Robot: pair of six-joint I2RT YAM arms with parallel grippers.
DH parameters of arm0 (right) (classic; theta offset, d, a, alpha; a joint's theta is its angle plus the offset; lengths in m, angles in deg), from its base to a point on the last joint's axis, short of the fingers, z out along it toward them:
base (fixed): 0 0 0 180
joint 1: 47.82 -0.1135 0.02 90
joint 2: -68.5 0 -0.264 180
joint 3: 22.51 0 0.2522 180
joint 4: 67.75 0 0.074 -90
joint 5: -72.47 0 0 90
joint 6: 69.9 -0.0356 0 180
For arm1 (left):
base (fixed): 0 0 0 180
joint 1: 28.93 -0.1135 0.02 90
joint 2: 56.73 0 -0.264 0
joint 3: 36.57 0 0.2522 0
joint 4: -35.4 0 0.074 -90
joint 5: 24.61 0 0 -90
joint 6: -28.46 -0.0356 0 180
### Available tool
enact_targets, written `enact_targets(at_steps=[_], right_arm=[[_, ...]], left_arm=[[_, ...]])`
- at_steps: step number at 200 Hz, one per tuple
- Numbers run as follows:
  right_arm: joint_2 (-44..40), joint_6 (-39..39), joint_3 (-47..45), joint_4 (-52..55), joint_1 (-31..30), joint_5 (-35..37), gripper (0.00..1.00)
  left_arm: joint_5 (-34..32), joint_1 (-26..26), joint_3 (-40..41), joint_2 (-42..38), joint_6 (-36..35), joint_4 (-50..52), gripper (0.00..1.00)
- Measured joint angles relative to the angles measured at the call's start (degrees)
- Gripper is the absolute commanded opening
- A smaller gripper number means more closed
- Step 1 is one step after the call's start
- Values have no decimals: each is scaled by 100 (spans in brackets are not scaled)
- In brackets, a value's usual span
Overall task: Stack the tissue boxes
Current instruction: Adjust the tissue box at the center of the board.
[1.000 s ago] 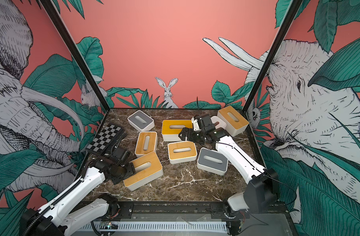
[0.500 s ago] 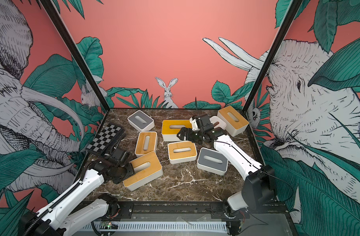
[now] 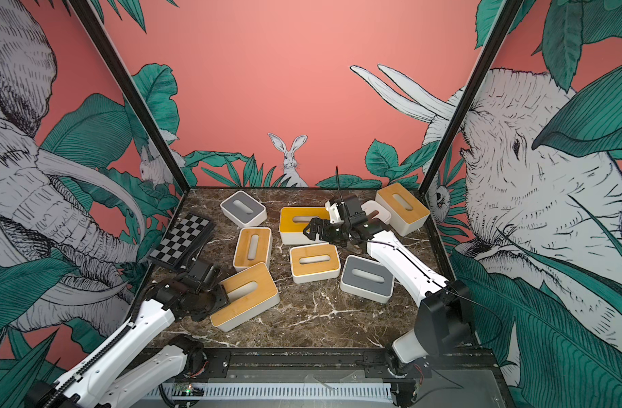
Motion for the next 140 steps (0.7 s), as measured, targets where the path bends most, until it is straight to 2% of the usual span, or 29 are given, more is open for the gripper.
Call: enact_targets(at_steps=[56,140], right_arm=[[-122,26,188,131,4,85,99],[-216,236,284,603,-17,374,99]], left_arm=[[2,0,0,-273,13,68,49],[131,0,-66,68,-179,-210,48]])
